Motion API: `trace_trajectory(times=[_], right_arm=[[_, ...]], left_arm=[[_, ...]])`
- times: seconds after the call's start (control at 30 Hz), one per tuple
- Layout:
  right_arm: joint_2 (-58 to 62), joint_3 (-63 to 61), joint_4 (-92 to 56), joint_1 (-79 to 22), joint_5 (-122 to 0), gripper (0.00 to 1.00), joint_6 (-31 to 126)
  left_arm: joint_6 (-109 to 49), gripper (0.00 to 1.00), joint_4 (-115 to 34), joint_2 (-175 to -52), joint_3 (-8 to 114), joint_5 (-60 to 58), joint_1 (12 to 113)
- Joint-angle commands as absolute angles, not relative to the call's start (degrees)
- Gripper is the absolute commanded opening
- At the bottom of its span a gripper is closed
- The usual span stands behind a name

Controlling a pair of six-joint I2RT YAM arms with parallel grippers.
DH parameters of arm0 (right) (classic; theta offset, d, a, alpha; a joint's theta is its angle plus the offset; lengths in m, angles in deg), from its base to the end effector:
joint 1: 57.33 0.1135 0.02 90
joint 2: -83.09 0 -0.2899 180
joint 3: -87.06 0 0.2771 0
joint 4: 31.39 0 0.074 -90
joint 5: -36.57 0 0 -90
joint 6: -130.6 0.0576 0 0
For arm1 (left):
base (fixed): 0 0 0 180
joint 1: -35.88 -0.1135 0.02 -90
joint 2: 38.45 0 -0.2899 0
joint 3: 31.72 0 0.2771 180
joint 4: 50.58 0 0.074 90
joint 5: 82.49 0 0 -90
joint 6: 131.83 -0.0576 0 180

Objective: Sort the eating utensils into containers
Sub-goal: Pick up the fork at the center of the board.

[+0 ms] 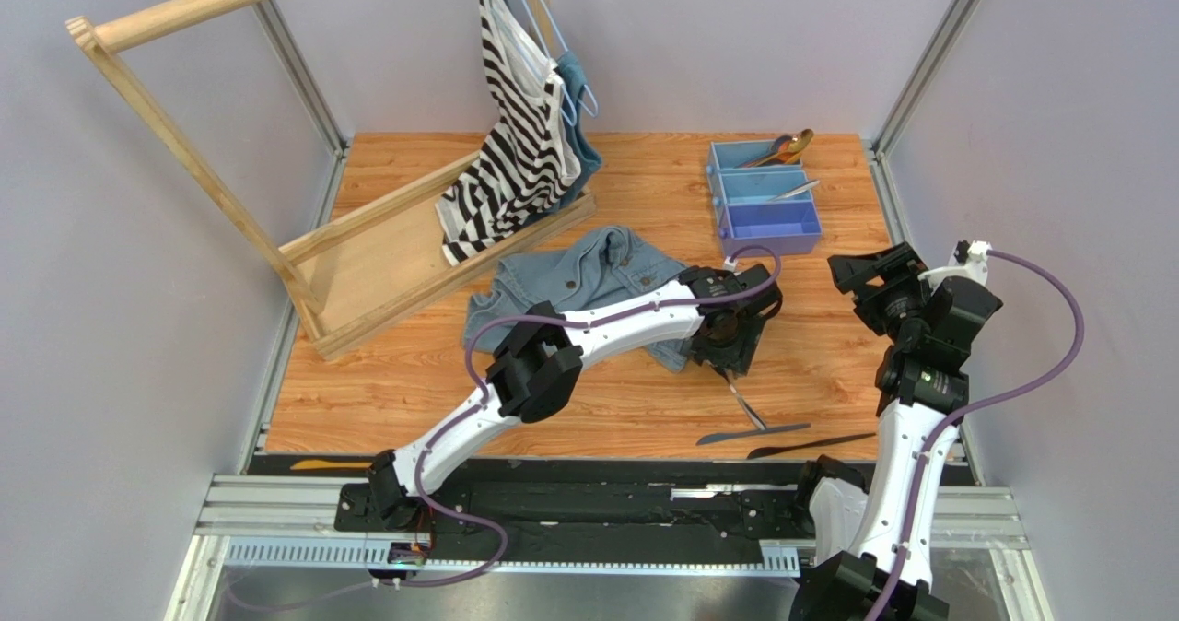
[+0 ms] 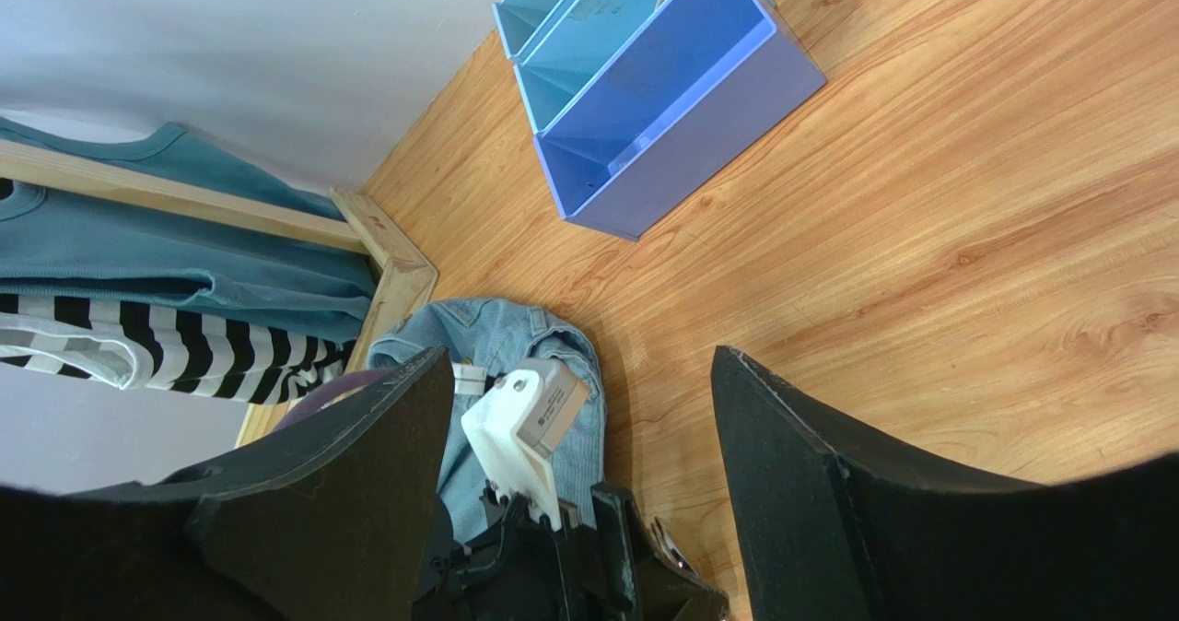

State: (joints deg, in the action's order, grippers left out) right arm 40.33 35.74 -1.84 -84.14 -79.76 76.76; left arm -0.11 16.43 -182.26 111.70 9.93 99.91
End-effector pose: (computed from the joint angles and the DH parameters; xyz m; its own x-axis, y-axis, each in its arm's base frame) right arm 0.1886 -0.0667 0.3066 -0.2377 0.7126 -0.6601 0.2166 0.7013 0.6792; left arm 0.2569 -0.5218 0.1613 -0.8948 0.3186 -0.3128 0.3961 0.8898 -0.2266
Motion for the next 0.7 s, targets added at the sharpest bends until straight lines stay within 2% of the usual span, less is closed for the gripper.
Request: trace_trajectory(times=[0.0, 0.03, 0.13, 0.2, 0.23, 0.33, 0.43, 0.53, 0.67], right_arm=[[41.69, 35.79, -2.01, -85.36, -81.82, 0.72, 75.93], [41.87, 35.79, -1.83, -85.54, -82.17, 0.72, 75.93], [42.14, 35.88, -1.48, -85.98, -82.52, 0.72, 75.75], [42.40, 35.97, -1.48, -86.33, -82.70, 0.72, 75.66], [42.23, 36.05, -1.48, -86.51, -82.79, 0.72, 75.66], [42.14, 36.14, -1.48, -86.95, -83.31, 0.72, 75.67], [41.96, 36.23, -1.48, -87.21, -83.58, 0.72, 75.58], [41.96, 36.58, -1.48, -87.30, -83.84, 0.71, 75.58], [42.14, 37.28, -1.39, -87.39, -84.46, 0.71, 75.66]], left_arm=[[-1.22, 0.70, 20.73, -185.75, 117.63, 14.01, 100.12], [-1.14, 0.69, 20.64, -185.93, 118.42, 14.54, 100.04], [-1.31, 0.53, 19.59, -186.98, 119.39, 13.32, 99.51], [-1.92, 0.49, 19.76, -187.51, 120.70, 12.53, 99.07], [-2.27, 0.43, 20.02, -187.77, 121.15, 11.74, 98.98], [-3.33, 0.36, 21.08, -189.00, 122.73, 10.33, 98.37], [-4.03, 0.22, 20.73, -188.48, 122.12, 9.54, 98.19], [-4.47, 0.10, 17.59, -186.30, 118.53, 8.75, 98.02], [-5.26, 0.00, 9.32, -181.02, 108.95, 4.62, 97.49]])
